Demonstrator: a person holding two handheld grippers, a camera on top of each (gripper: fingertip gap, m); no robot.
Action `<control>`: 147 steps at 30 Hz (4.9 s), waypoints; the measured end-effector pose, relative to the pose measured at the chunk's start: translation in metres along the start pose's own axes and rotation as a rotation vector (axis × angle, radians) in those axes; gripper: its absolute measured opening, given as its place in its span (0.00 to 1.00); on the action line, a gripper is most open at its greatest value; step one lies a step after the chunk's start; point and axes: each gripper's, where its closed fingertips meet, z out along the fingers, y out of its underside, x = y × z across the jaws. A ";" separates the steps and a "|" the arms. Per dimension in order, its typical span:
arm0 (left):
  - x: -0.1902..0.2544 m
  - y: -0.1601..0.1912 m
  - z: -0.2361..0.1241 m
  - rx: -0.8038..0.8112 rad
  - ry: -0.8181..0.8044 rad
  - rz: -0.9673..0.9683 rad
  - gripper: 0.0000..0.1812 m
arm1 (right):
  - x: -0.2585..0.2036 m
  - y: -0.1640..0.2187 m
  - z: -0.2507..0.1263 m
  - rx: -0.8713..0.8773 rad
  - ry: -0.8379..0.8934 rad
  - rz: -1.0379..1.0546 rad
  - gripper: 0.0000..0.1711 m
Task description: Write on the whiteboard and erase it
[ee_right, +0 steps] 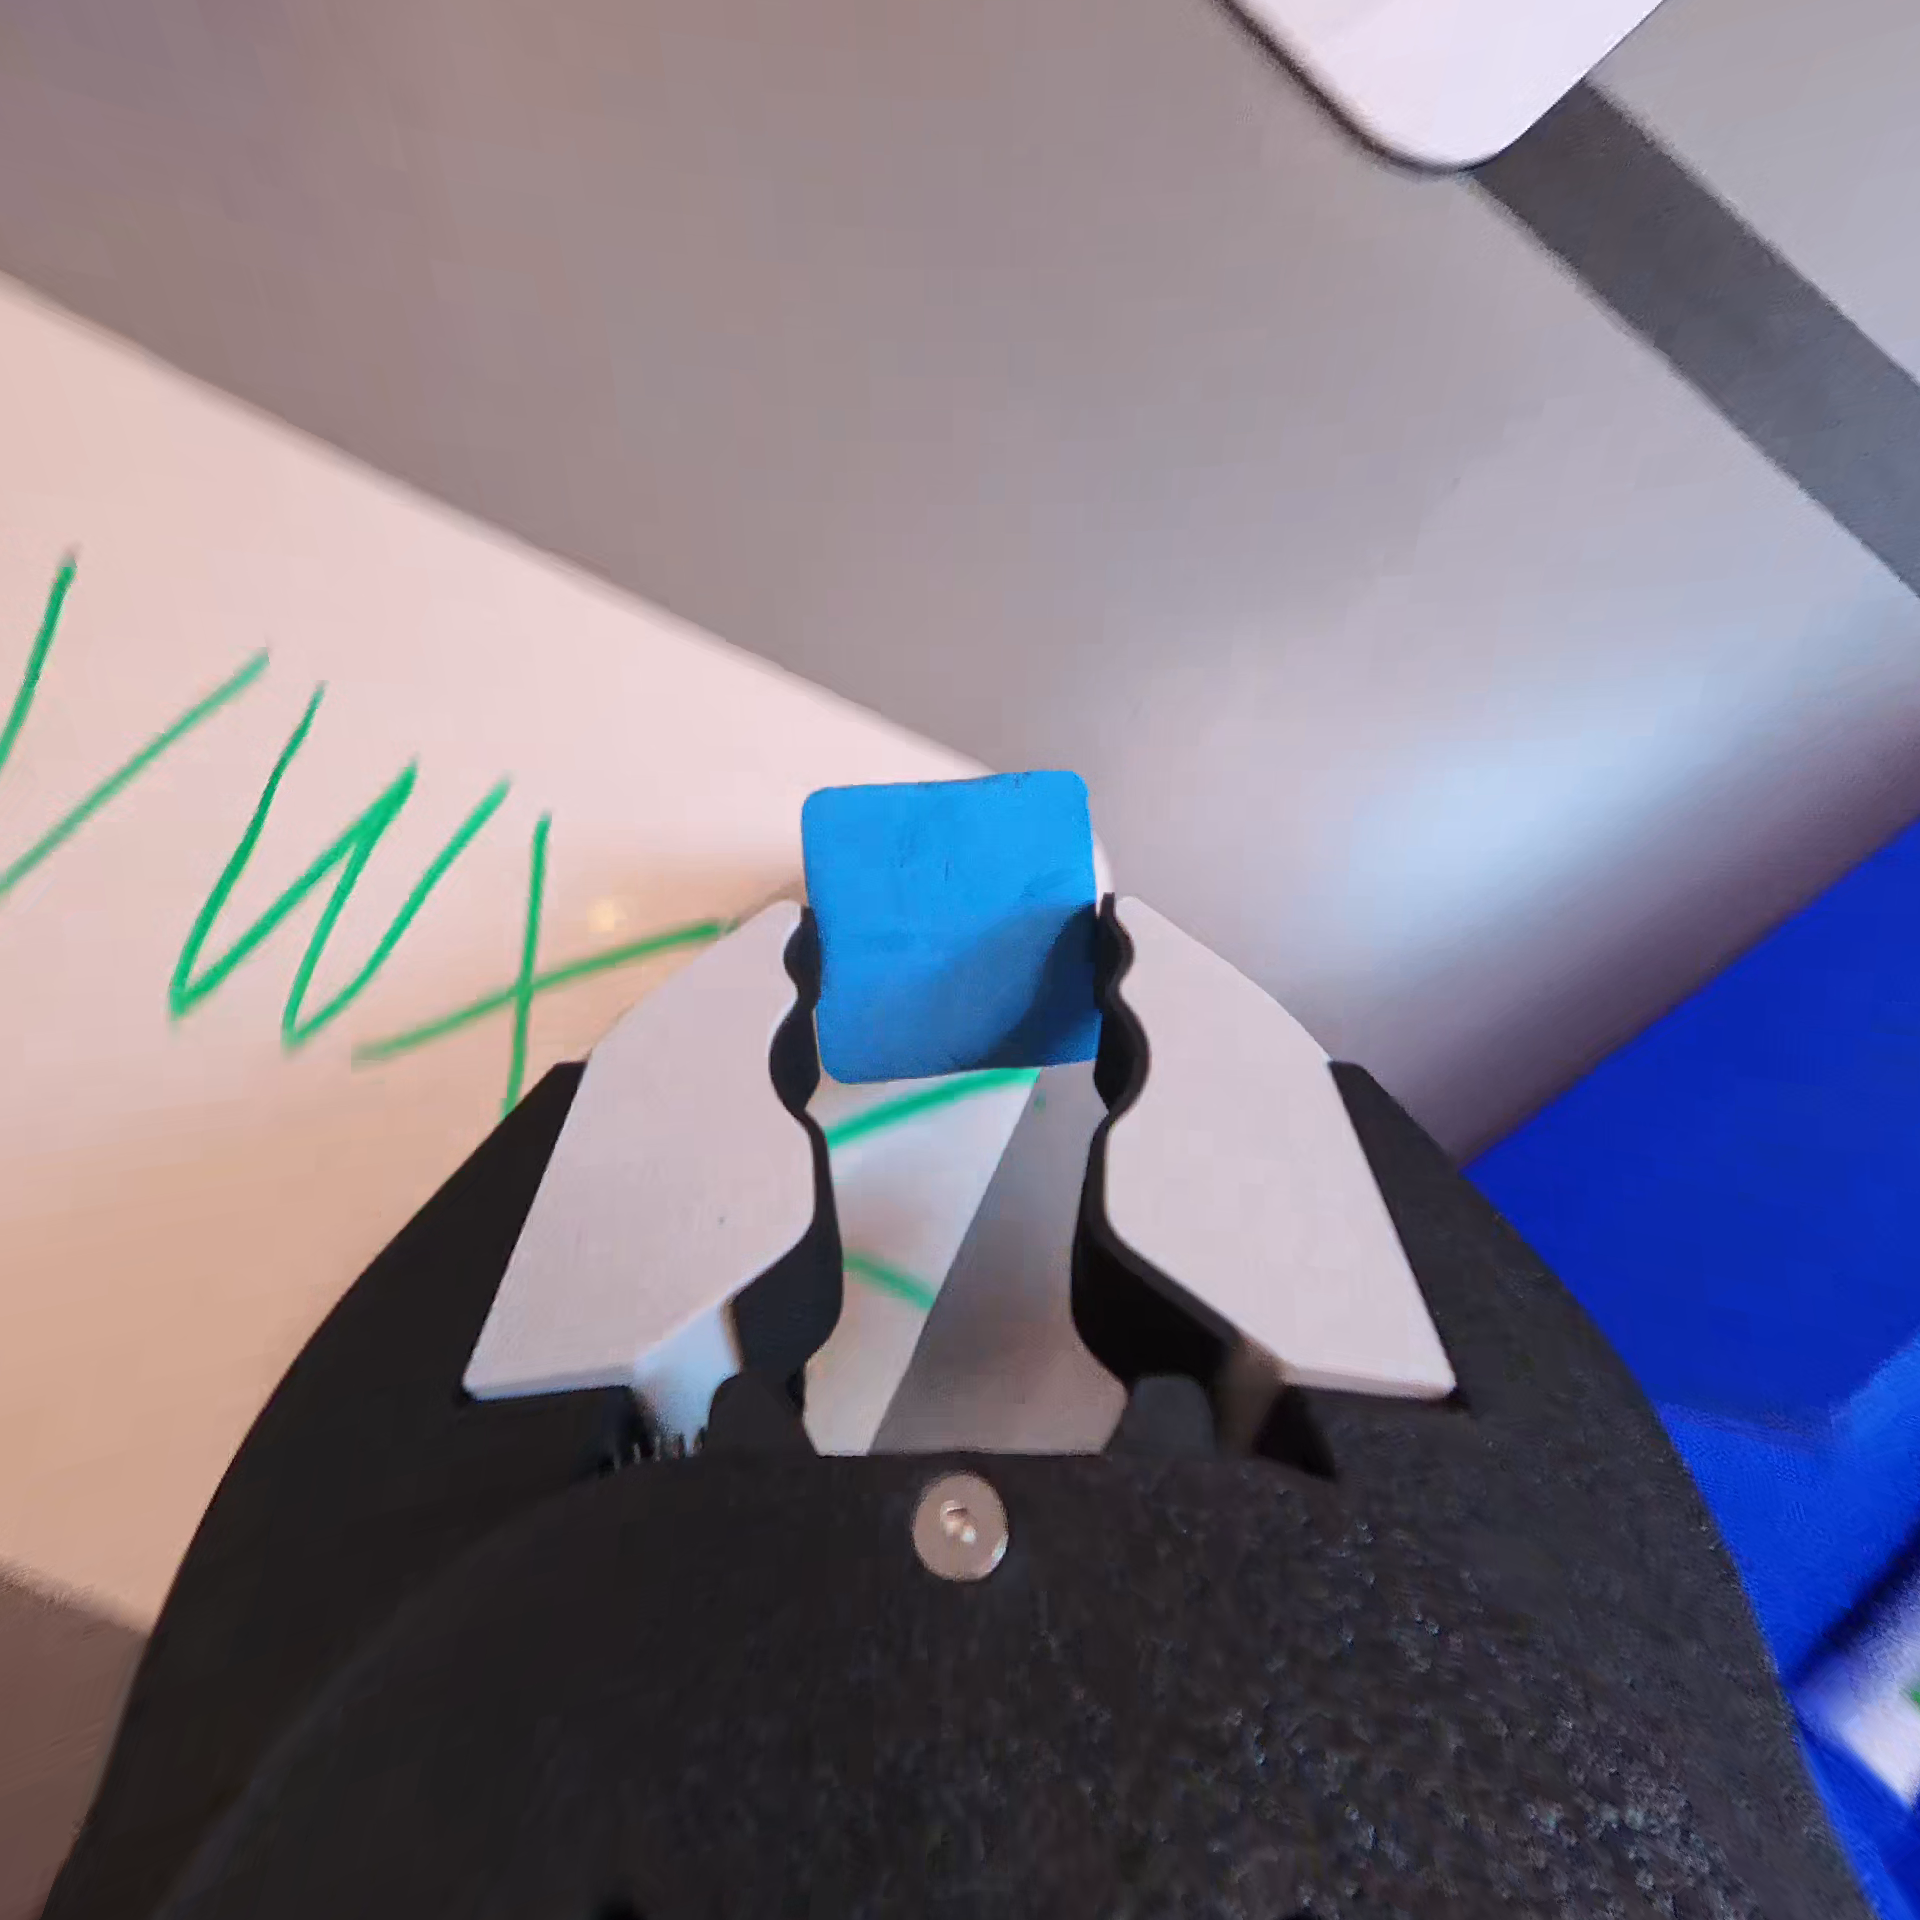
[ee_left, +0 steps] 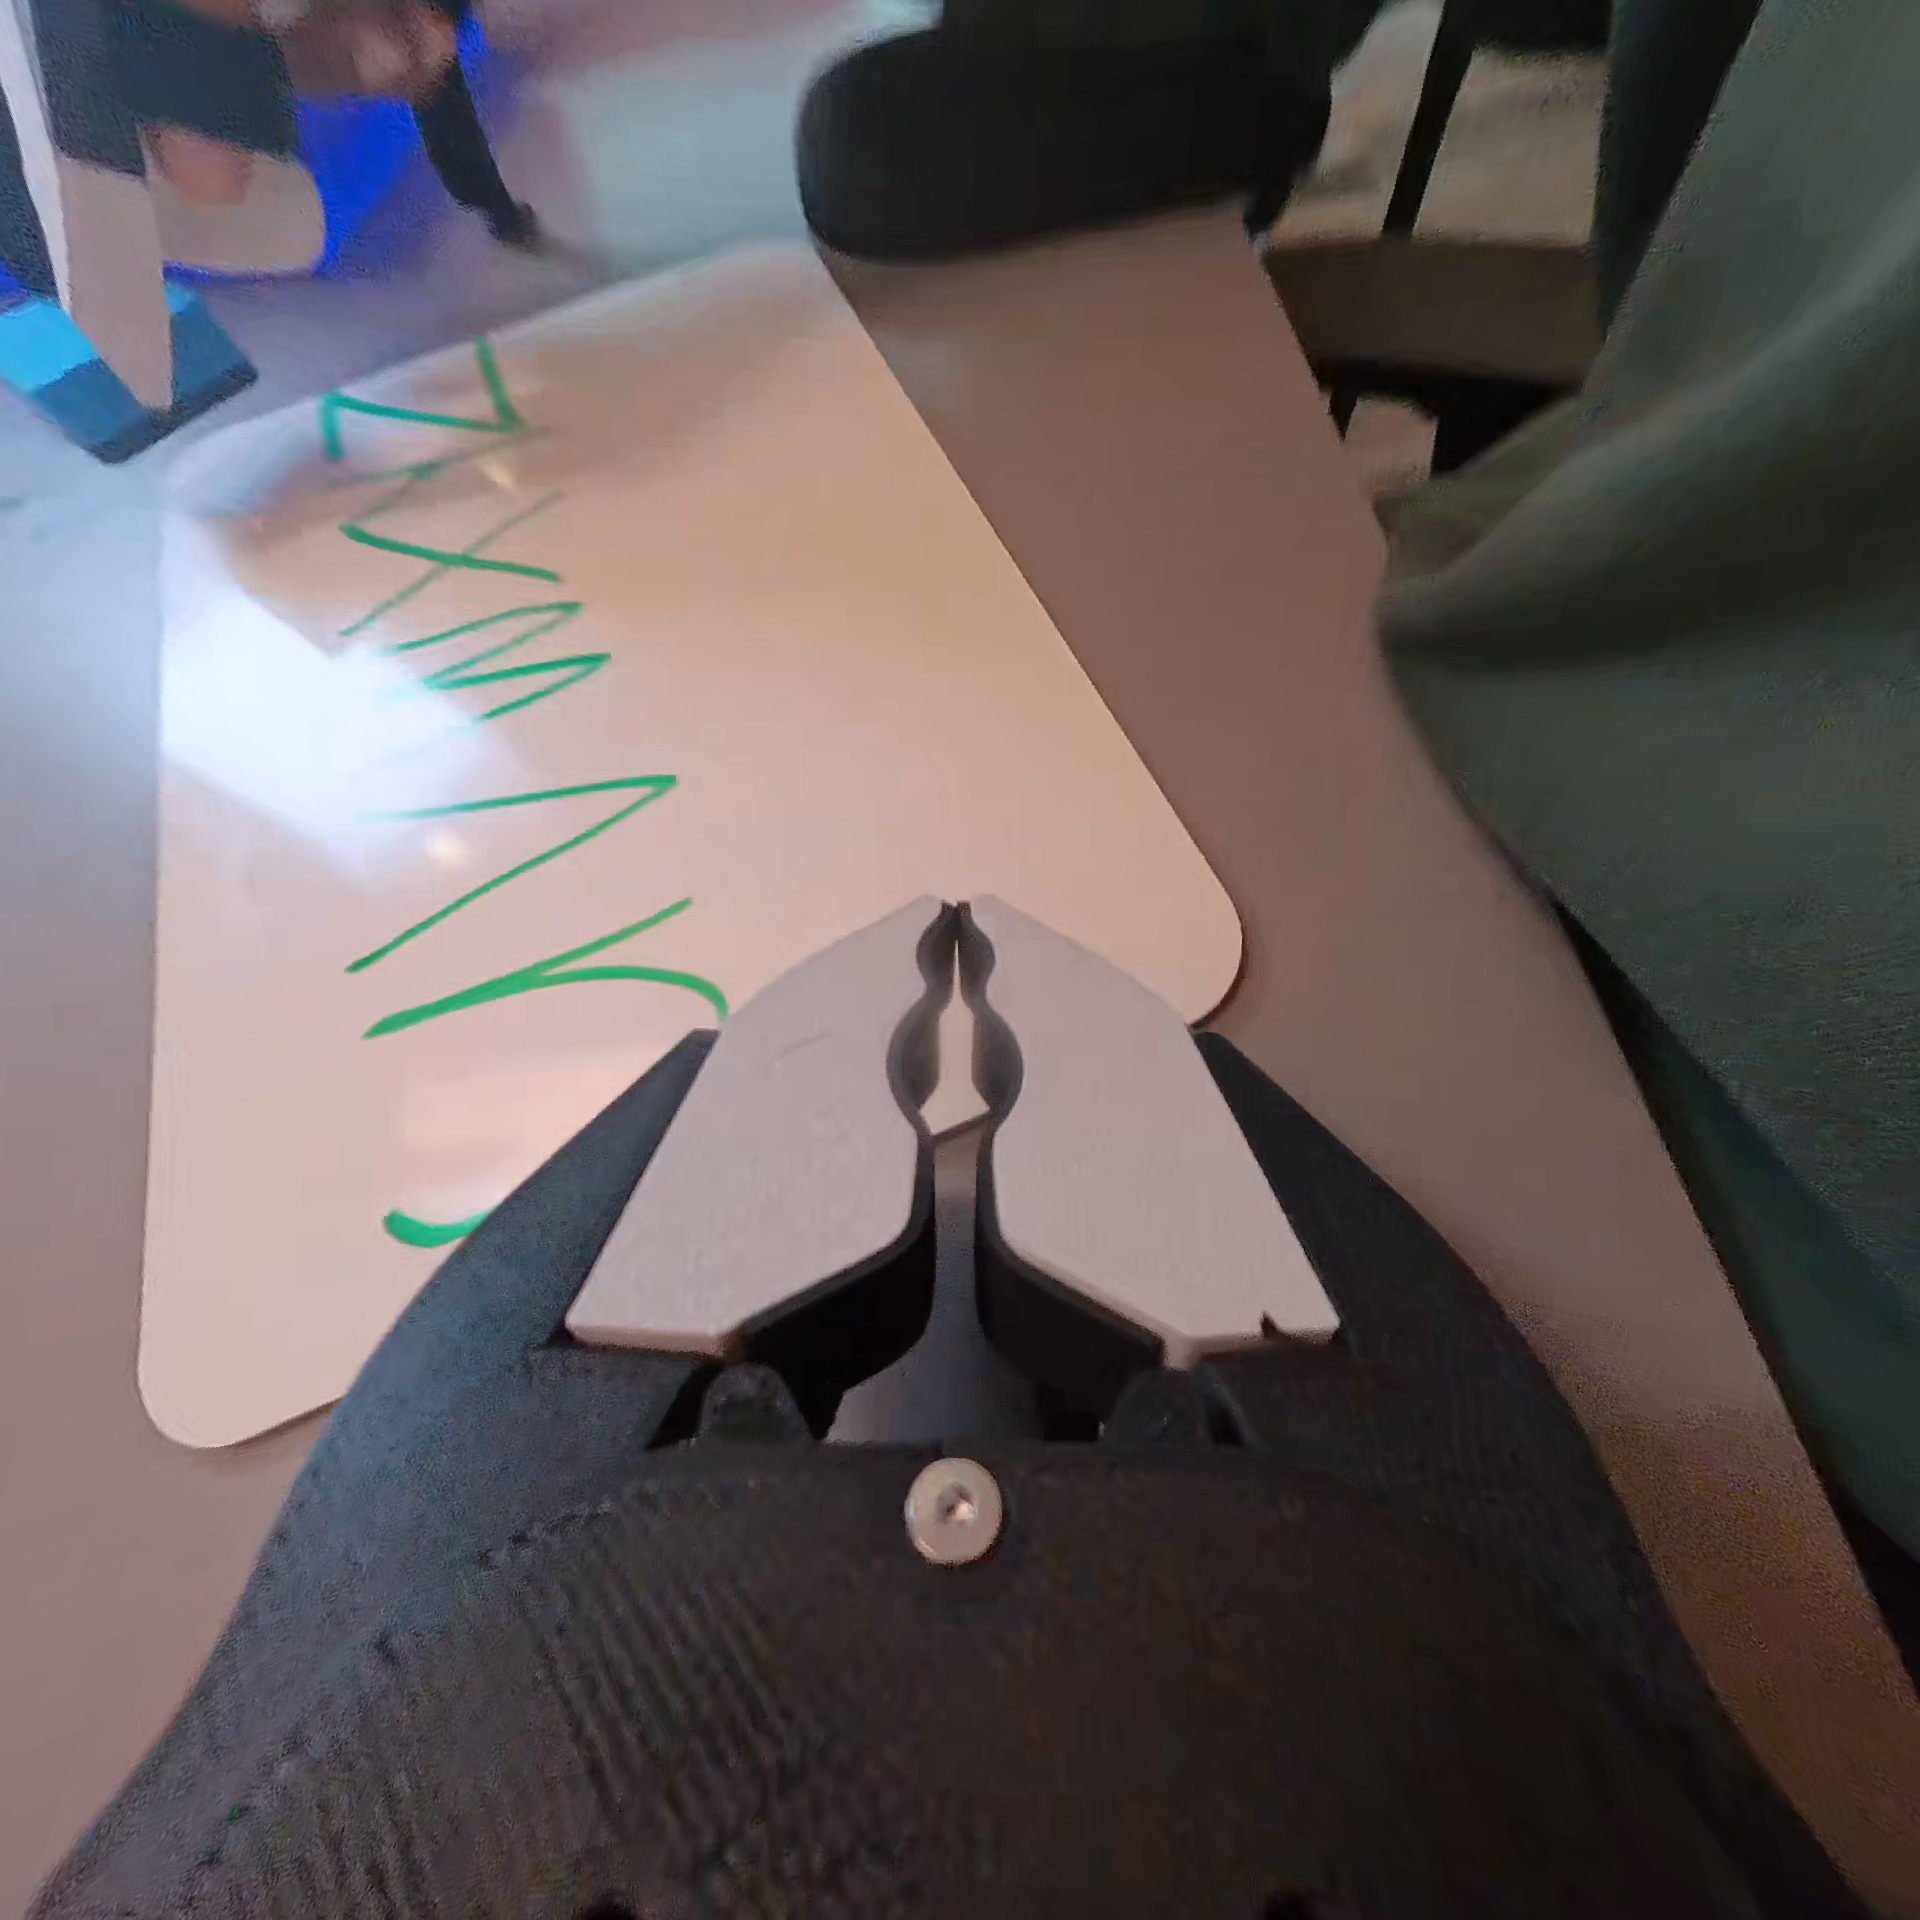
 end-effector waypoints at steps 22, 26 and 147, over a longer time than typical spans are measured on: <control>-0.004 0.022 0.009 -0.176 -0.037 0.130 0.00 | -0.041 0.073 -0.024 -0.272 -0.092 -0.103 0.30; 0.000 0.022 0.010 -0.200 -0.035 0.146 0.00 | -0.037 0.065 -0.019 -0.286 -0.094 -0.154 0.30; -0.001 0.029 0.000 -0.273 -0.099 0.146 0.00 | -0.118 0.032 -0.001 -0.379 -0.192 -0.412 0.28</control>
